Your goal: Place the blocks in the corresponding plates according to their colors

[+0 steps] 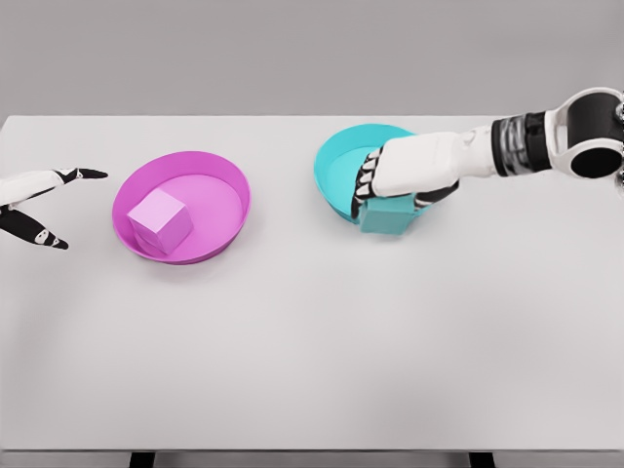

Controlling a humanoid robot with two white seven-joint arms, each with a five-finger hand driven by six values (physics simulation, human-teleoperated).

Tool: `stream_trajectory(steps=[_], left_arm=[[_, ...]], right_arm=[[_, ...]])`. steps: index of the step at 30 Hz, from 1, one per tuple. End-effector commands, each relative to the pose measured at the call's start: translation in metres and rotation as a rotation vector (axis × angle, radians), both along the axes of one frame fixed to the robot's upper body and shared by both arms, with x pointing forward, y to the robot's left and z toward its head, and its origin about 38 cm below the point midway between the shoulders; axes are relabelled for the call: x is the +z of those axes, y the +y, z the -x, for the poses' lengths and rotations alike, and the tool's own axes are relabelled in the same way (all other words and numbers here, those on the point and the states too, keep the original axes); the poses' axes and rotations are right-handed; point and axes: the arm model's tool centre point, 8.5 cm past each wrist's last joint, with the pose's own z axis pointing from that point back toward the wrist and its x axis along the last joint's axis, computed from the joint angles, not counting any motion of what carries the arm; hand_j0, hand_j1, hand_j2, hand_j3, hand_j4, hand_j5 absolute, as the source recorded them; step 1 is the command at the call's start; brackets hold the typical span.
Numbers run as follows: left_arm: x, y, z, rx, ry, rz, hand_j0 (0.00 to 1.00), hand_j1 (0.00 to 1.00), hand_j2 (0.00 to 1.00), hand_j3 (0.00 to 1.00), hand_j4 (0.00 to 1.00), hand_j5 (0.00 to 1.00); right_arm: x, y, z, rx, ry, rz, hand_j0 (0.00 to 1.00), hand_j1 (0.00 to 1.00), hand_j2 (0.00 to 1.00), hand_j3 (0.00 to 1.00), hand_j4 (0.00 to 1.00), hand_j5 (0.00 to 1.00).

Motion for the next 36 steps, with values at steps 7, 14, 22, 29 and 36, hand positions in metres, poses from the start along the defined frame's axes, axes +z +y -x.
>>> stream_trajectory(steps=[7,14,22,29,36], left_arm=[[0.001,0.003,0.000,0.010,0.000,0.004,1.00,1.00,1.00,1.00,1.00,1.00],[0.001,0.004,0.001,0.012,0.000,0.004,1.00,1.00,1.00,1.00,1.00,1.00],[0.001,0.004,0.001,0.012,0.000,0.004,1.00,1.00,1.00,1.00,1.00,1.00],[0.001,0.004,0.001,0.012,0.000,0.004,1.00,1.00,1.00,1.00,1.00,1.00],[0.001,0.003,0.000,0.010,0.000,0.006,1.00,1.00,1.00,1.00,1.00,1.00]], right_arm=[[-0.002,0.007,-0.042,-0.096,0.003,-0.016,0.71,0.71,0.71,0.71,0.71,0.71],[0.000,0.002,-0.061,-0.159,0.001,-0.026,0.71,0.71,0.71,0.71,0.71,0.71],[-0.005,-0.006,-0.076,-0.219,0.004,-0.011,0.72,0.72,0.72,0.72,0.72,0.72],[-0.009,-0.003,-0.075,-0.212,0.009,-0.008,1.00,1.00,1.00,1.00,1.00,1.00],[0.006,-0.027,-0.073,-0.245,-0.013,-0.048,1.00,1.00,1.00,1.00,1.00,1.00]])
